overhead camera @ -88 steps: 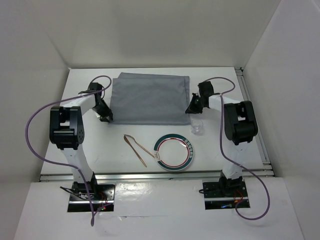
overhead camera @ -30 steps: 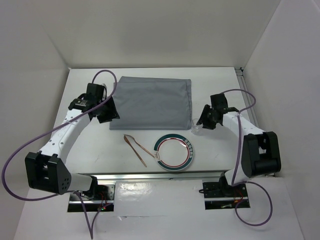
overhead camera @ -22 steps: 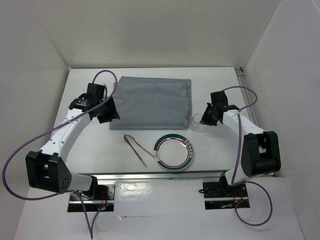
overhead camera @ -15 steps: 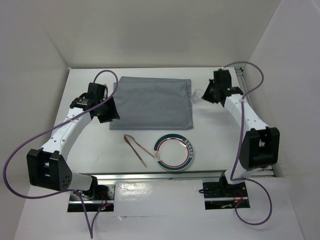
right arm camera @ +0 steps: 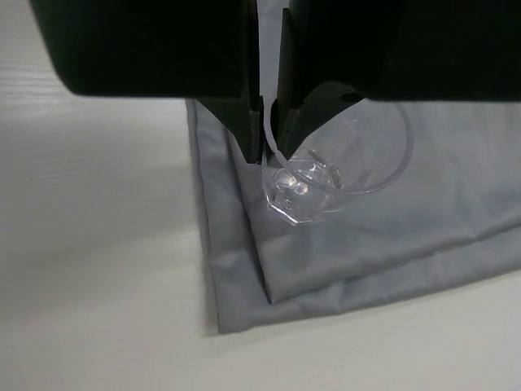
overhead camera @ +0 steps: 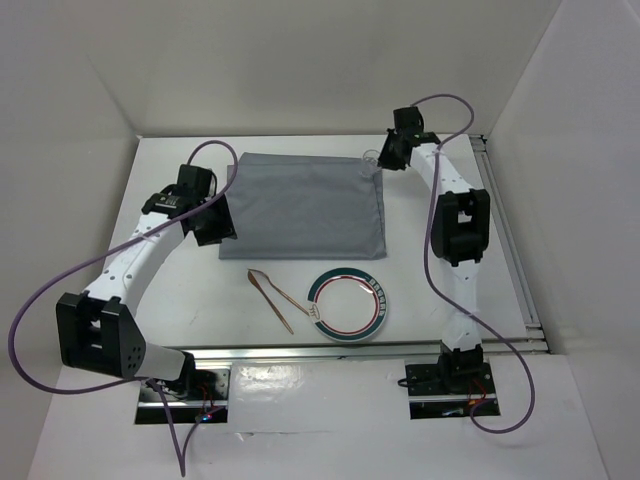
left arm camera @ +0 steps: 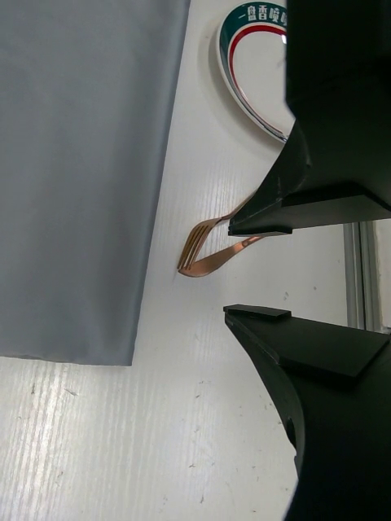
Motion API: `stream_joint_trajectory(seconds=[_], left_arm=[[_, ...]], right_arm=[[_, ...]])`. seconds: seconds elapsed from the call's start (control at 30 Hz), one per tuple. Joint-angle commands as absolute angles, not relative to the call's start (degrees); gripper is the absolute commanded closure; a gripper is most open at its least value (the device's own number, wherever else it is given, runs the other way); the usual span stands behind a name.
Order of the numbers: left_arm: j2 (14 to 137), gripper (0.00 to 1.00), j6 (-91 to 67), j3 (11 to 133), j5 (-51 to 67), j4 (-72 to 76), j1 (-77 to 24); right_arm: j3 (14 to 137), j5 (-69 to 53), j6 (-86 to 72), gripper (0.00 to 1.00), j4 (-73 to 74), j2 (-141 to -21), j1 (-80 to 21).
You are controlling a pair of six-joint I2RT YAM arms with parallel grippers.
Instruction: Set the dinner table for one person
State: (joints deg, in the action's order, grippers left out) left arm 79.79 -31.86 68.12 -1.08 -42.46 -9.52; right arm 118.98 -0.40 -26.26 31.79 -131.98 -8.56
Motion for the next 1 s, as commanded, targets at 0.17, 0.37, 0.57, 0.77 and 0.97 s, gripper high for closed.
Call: stream_joint_trajectory(seconds=[0.17,0.37,0.57,0.77,0.97], left_arm=[[80.33,0.44,-31.64,68.56,-1.05,-42.19,-9.76],[80.33,0.44,-31.64,68.03,-0.53,-42.19,-9.76],[79.19,0.41,-30.5,68.03,-0.53,-42.71,-9.76],[76.82,0.29,-29.36,69.95,0.0,-45.26,-11.68],[75.68,0.27,-31.72,68.82,1.23,-45.26,-18.35]], right_arm=[[124.01,1.31,-25.84,1.0,33.93,-135.61,-10.28],[122.96,4.83,-25.84,0.98,33.4,-136.67,-11.42],[125.59,4.31,-25.84,0.5,32.34,-138.43,-11.43],[131.39,2.37,-25.84,0.11,33.75,-137.65,-11.95],[129.82,1.76,-25.84,0.0,34.27,-128.26,-11.95]])
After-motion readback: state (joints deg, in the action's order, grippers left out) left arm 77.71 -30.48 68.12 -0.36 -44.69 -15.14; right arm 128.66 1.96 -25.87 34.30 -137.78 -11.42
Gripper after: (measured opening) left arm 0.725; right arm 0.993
